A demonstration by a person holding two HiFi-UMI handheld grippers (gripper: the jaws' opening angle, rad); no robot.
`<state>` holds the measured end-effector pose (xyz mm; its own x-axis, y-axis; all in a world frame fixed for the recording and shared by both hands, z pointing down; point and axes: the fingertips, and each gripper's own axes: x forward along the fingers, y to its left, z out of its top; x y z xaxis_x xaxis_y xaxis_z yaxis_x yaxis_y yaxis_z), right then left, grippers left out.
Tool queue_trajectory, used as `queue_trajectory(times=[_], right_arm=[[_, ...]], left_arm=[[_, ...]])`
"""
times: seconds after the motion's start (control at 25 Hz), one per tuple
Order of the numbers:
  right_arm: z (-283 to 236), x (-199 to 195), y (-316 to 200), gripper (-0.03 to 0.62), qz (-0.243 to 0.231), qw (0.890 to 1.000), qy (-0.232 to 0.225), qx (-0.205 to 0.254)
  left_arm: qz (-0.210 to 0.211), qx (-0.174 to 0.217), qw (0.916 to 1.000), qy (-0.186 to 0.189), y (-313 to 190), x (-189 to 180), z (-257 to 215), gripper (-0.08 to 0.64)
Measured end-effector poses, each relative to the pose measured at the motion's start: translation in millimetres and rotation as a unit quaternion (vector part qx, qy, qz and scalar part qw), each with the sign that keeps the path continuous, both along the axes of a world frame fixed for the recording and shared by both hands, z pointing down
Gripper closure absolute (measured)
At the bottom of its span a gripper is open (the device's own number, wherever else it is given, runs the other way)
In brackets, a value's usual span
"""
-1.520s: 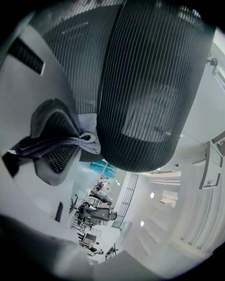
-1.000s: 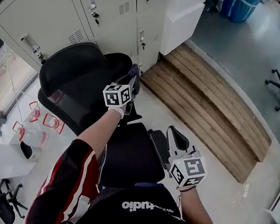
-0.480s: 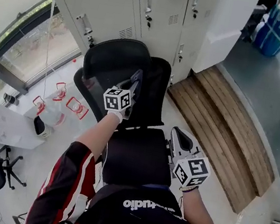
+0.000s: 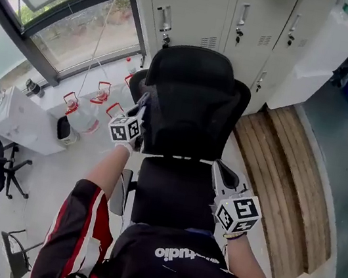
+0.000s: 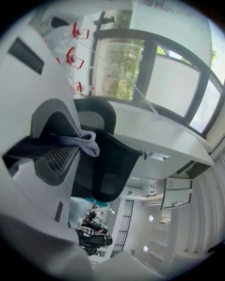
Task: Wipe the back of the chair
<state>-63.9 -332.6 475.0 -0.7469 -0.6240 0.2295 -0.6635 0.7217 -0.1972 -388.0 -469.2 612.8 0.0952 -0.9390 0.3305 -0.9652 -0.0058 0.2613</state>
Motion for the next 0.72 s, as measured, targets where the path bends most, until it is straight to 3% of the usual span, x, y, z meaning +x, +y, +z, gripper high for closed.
queue_trajectory(times=[0.08, 0.16, 0.28, 0.36, 0.56, 0.72], right_arm=[[4.0, -6.1, 1.3, 0.578, -0.009, 1.000, 0.009, -0.004], [9.5, -7.4, -0.1, 0.577, -0.011, 1.000, 0.017, -0.009], [20.0, -3.1, -4.9, 0.577, -0.007, 0.999, 0.029, -0.020], [25.6, -2.0, -7.5, 0.577, -0.006, 0.999, 0.038, -0.025], [34.0, 2.0, -14.5, 0.577, -0.003, 0.998, 0.048, -0.030], [39.2, 11.8, -18.2, 0.577, 0.008, 0.998, 0.048, -0.036]], left_arm=[[-0.031, -0.018, 0.9993, -0.006, 12.5, -30.1, 19.0, 0.503], [-0.072, -0.025, 0.9970, 0.013, 20.7, -55.4, 35.6, 0.503], [-0.121, -0.030, 0.9914, 0.042, 26.5, -76.5, 60.7, 0.503], [-0.139, -0.038, 0.9887, 0.040, 27.2, -84.2, 72.5, 0.503], [-0.147, -0.047, 0.9876, 0.028, 11.4, -84.9, 87.4, 0.503], [-0.136, -0.043, 0.9886, 0.048, -7.4, -66.6, 99.5, 0.503]])
